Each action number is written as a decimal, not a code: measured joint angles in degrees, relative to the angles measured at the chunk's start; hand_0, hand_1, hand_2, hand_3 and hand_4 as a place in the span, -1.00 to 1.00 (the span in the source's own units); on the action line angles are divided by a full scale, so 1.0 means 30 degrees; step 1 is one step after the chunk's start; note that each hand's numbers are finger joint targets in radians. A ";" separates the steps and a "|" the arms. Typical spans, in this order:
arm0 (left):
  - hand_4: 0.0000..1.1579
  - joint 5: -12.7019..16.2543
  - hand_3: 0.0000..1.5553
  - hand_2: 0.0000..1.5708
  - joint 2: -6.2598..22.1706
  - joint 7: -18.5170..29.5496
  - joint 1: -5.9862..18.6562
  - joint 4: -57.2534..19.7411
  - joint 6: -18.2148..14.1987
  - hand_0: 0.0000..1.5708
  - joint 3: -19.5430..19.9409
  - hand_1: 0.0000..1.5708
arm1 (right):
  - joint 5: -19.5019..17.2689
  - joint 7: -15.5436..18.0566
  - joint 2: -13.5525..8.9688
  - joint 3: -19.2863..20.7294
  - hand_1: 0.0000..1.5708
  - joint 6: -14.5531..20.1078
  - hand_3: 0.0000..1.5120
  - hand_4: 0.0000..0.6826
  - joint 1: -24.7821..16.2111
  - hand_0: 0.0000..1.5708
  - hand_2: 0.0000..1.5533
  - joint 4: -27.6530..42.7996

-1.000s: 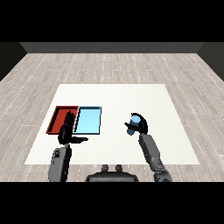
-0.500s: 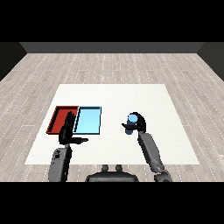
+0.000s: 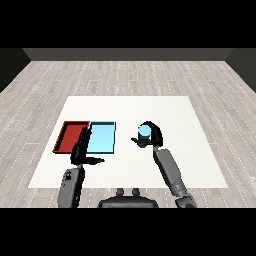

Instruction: Pick the blue can and put it in the blue box

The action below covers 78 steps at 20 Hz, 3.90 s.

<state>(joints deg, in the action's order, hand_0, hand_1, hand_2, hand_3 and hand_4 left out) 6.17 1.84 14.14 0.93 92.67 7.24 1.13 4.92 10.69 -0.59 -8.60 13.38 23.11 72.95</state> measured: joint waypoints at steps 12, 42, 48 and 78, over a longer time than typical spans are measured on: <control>-1.00 0.1181 -1.00 -1.00 -0.0558 -0.0960 0.0852 -0.1158 -0.0658 -1.00 -0.2214 -1.00 | -0.0319 0.0069 0.0024 0.0745 0.89 -0.1280 0.91 0.85 0.0444 0.89 0.89 0.0526; -1.00 0.2714 -1.00 -1.00 -0.0612 -0.1268 0.5320 -0.6461 -0.6416 -1.00 -0.8445 -1.00 | 0.0115 -0.0259 0.0192 -0.3264 0.84 0.0304 0.88 0.80 0.1037 0.84 0.88 0.1384; -1.00 0.3170 -1.00 -1.00 -0.0612 -0.0728 0.5745 -0.7367 -0.6519 -1.00 -0.8723 -1.00 | 0.0080 -0.0233 0.0099 -0.3803 0.82 0.0376 0.88 0.82 0.0799 0.82 0.87 0.1950; -1.00 0.3244 -1.00 -1.00 -0.0235 -0.1082 0.9035 -1.0224 -0.9565 -1.00 -1.0618 -1.00 | 0.1991 0.0540 -0.0136 -0.6767 0.88 0.2027 0.85 0.66 0.1582 0.88 0.88 0.1296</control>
<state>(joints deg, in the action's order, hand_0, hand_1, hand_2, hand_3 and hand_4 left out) 15.91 1.14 10.89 28.04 62.00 -21.45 -30.72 10.89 12.30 -1.00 -28.90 19.46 27.85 76.83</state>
